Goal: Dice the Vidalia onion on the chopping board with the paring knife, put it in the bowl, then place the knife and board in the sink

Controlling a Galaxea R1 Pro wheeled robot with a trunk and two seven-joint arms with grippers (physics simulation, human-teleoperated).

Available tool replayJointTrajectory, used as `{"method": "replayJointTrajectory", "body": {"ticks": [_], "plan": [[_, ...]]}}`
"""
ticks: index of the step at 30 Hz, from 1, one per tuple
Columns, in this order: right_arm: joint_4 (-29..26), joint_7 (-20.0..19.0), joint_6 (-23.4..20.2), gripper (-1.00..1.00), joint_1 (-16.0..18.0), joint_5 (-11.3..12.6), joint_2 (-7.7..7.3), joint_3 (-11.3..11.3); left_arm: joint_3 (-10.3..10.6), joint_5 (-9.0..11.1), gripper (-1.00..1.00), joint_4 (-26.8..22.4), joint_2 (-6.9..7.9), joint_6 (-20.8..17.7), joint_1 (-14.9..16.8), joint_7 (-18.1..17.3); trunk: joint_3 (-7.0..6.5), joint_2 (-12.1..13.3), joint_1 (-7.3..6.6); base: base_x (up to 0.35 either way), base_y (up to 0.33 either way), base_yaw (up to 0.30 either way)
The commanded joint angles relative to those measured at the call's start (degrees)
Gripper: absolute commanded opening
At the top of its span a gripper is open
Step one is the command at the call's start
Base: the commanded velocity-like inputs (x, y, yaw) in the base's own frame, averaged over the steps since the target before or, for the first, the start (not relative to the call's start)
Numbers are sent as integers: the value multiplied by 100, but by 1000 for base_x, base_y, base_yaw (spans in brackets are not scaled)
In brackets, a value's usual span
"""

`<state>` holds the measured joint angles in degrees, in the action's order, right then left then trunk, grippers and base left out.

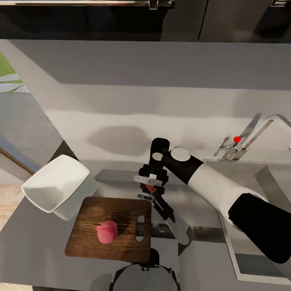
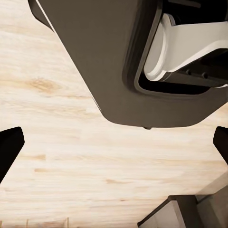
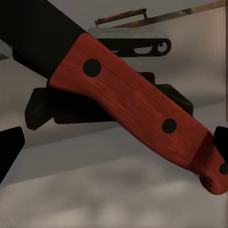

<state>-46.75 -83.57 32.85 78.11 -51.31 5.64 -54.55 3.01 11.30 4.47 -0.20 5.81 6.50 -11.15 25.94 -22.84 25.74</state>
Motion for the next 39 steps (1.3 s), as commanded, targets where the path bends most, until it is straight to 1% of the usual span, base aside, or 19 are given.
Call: {"method": "replayJointTrajectory", "body": {"ticks": [1,10,18,33,34,36,39], "plan": [[-1,3,39,100,3,-19,2,-11,33,56,100,28,-1,43,10,-27,10,-8,4,0,0,0],[-1,1,38,100,3,-19,4,-11,33,56,100,28,-5,43,11,-27,18,-8,4,0,0,0],[-1,-8,44,100,3,-19,-18,-4,33,56,100,28,-1,43,10,-27,59,-8,4,0,0,0],[-1,-11,75,100,3,-16,-27,-3,33,56,100,28,2,43,10,-27,63,-8,4,0,0,0],[-182,-38,37,100,-26,-1,8,-20,67,83,100,10,-13,16,1,-7,62,-8,4,0,0,0],[-246,-87,31,100,-33,-1,73,-20,68,83,100,10,-12,16,1,-9,62,-8,4,0,0,0],[-246,-88,29,100,-36,0,89,-17,68,83,100,8,-14,21,1,-9,62,-8,4,0,0,0]]}}
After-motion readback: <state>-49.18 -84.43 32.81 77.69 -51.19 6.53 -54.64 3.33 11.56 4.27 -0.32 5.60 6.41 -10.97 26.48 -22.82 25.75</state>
